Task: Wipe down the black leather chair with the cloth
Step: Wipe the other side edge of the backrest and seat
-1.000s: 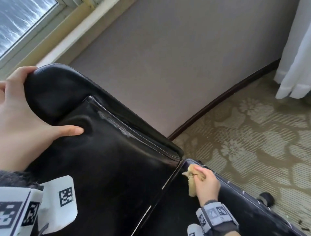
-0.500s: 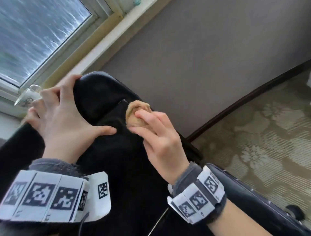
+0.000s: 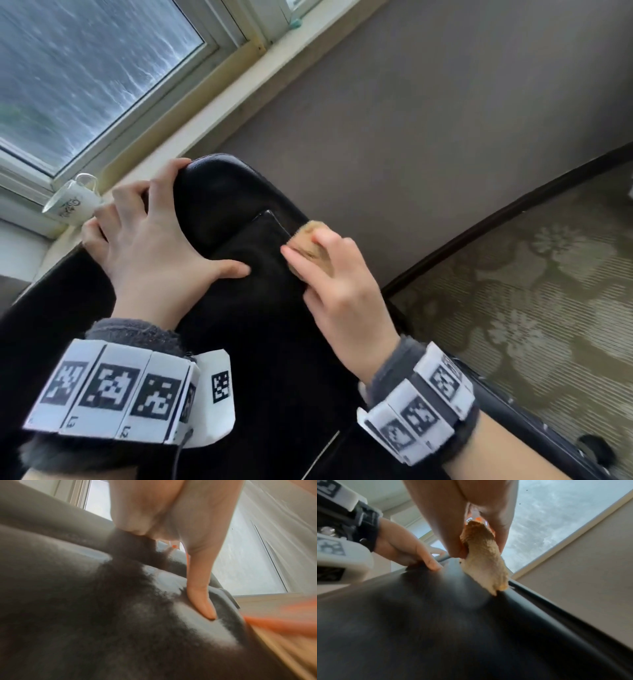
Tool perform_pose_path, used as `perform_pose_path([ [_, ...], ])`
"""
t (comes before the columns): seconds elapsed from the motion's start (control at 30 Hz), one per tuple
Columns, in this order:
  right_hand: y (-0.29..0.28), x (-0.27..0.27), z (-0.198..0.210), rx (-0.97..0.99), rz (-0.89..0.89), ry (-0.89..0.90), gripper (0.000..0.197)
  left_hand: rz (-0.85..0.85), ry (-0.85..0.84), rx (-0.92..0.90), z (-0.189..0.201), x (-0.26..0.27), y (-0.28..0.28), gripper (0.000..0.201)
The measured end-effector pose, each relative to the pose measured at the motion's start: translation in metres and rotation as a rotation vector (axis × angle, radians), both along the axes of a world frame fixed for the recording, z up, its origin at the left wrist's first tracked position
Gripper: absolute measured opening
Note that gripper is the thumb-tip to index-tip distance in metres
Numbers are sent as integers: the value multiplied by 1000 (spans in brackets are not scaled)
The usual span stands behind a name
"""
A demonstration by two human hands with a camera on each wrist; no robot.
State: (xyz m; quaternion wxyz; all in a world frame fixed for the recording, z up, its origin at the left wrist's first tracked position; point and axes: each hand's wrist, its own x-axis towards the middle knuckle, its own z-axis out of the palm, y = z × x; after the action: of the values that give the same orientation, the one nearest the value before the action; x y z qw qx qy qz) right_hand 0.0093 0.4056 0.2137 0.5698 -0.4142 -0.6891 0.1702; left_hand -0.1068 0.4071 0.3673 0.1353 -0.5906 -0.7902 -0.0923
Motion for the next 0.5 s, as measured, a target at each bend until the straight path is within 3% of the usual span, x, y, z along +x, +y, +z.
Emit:
perform_pose_path([
  [0.1,-23,29,-58,-110,50,-25,49,13,13,-3,0,1,2,119],
  [0.17,-30,48,-74,-190,82,7,50,23,17,-2,-1,4,3,119],
  [0.23,-26,56,-62,-216,93,114,53,16,15,3,-1,5,2,118],
  [0.33,-5,45,-6,-106,103,252,58,16,27,4,0,6,0,118],
  [0.43,17,17,33,29,93,229,44,14,39,-3,0,5,0,119],
  [0.5,16,3,27,76,85,195,31,16,37,-4,0,3,-1,120],
])
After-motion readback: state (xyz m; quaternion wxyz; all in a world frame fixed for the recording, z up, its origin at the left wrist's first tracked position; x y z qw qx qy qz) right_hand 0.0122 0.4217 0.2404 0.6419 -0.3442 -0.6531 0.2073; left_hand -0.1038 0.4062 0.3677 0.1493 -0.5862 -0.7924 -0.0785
